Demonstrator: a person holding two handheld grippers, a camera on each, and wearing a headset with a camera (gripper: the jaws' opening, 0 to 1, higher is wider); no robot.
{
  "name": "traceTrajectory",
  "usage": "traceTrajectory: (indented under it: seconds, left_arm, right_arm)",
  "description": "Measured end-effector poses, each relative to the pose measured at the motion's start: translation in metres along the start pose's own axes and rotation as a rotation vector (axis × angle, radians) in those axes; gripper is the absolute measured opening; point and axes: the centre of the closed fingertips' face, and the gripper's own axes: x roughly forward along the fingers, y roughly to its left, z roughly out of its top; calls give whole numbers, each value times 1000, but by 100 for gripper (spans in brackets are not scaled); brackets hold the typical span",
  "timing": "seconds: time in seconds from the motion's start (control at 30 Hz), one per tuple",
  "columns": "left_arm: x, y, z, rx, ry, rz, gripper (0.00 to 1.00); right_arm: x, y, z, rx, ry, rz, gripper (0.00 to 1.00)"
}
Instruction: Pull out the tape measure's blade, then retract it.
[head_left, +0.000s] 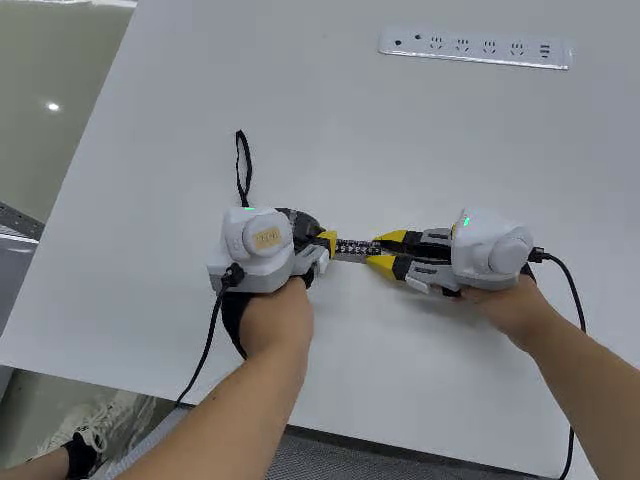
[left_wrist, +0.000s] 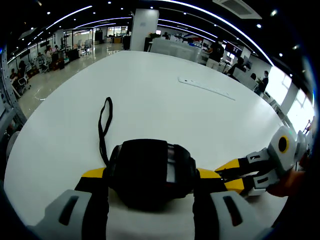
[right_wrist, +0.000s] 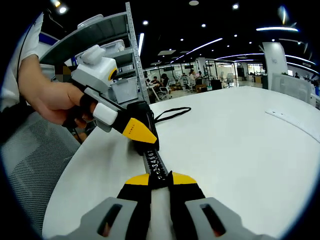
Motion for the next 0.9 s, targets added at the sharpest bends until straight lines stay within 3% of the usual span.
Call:
traceTrajectory:
  seconds: [0.9]
  left_arm:
    - [0, 0, 0, -13, 3, 3, 66]
  right_arm:
    - [23, 4, 7, -13, -6, -60, 13]
